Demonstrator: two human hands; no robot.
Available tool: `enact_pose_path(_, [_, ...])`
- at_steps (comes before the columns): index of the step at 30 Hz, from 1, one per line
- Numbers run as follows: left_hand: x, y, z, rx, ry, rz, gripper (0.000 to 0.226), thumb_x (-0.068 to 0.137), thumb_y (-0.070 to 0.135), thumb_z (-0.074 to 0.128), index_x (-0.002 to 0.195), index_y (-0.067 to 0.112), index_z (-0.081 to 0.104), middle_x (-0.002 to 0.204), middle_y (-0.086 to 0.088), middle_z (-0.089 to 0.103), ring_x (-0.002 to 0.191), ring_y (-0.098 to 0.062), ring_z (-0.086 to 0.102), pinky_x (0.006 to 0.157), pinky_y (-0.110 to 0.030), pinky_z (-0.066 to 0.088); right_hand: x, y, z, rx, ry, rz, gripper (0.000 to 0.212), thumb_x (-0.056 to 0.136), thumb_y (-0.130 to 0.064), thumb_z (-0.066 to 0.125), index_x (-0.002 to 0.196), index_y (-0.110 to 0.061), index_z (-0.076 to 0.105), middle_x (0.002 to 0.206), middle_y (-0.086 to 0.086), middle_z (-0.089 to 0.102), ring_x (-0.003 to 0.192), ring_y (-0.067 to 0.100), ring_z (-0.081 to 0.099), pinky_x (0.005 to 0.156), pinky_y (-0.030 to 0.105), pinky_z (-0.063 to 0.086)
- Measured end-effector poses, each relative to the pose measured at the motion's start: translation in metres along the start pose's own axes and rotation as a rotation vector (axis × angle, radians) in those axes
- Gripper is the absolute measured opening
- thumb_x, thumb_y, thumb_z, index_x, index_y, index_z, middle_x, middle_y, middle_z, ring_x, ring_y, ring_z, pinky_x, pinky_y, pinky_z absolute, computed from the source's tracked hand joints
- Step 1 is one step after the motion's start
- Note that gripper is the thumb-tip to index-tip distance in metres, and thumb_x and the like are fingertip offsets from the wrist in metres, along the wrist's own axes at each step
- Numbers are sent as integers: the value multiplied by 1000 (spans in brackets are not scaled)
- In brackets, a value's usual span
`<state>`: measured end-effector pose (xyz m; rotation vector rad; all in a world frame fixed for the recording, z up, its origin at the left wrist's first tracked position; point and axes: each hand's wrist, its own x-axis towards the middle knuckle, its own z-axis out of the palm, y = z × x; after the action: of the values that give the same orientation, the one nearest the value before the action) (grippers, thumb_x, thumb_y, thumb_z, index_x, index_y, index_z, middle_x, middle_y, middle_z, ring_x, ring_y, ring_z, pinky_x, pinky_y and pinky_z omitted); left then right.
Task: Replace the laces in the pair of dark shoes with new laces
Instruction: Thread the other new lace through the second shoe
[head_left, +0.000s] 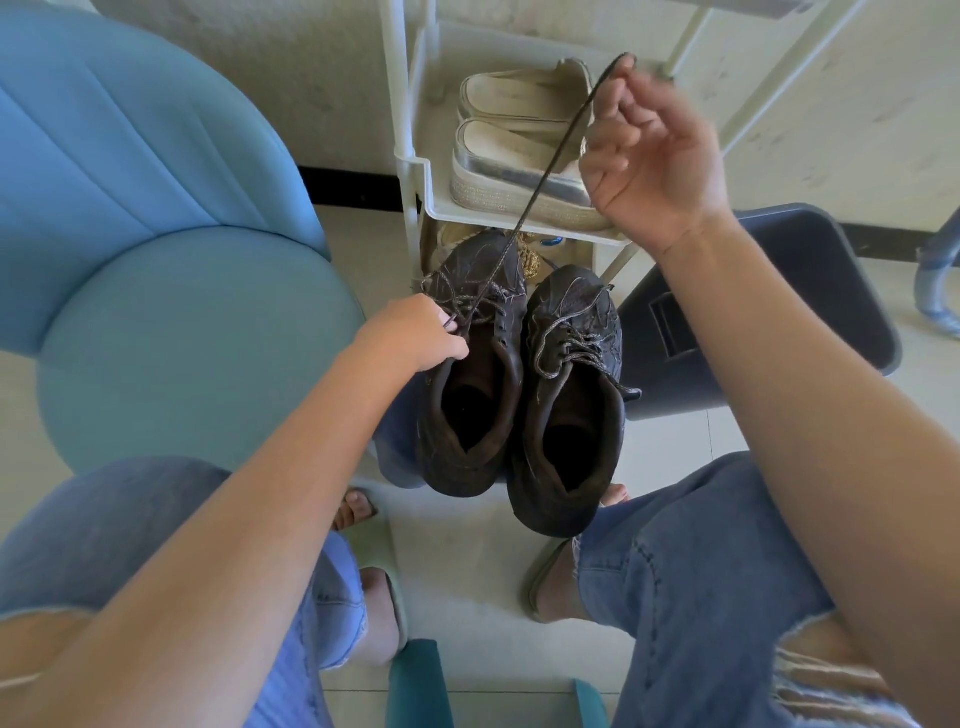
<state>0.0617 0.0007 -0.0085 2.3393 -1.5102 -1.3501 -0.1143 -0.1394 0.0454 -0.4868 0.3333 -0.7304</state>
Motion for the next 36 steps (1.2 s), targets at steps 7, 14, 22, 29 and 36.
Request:
enact_pose_path(7, [-3, 2, -3, -107, -32, -24, 32, 85, 26, 65, 115, 14, 62, 73, 4, 57, 55, -12, 42, 53, -20, 30, 1, 52, 13, -645, -61, 204, 14, 90, -11, 51, 84, -18, 62, 116, 5, 55, 123, 25, 50, 117, 42, 23])
enact_pose_path(14, [-4, 2, -3, -137, -43, -20, 30, 85, 28, 67, 114, 22, 60, 78, -7, 61, 68, -19, 58, 50, -20, 30, 8, 71, 10, -809, 40, 441, 10, 99, -3, 42, 95, -10, 49, 72, 5, 54, 44, 6, 43, 35, 14, 26])
enact_pose_path(22, [-2, 0, -3, -153, -45, -21, 32, 84, 29, 68, 112, 16, 62, 63, 2, 44, 53, -12, 39, 49, -20, 29, 4, 76, 5, -1676, -30, 698, 15, 93, -2, 51, 85, -11, 60, 53, -7, 66, 34, 6, 48, 38, 16, 28])
enact_pose_path(29, [0, -6, -5, -172, -21, 21, 37, 86, 35, 67, 118, 18, 64, 82, -3, 59, 57, -11, 44, 49, -20, 30, 7, 62, 5, -1560, -34, 652, 12, 91, -11, 64, 92, -1, 70, 70, -1, 69, 45, 6, 43, 48, 16, 34])
enact_pose_path(36, [0, -5, -3, -144, 17, 47, 14, 82, 26, 71, 92, 21, 64, 68, 0, 51, 65, -25, 44, 61, -23, 32, 1, 24, 23, -1114, -233, 475, 7, 88, -5, 57, 91, -9, 61, 74, -4, 68, 37, 0, 36, 43, 14, 28])
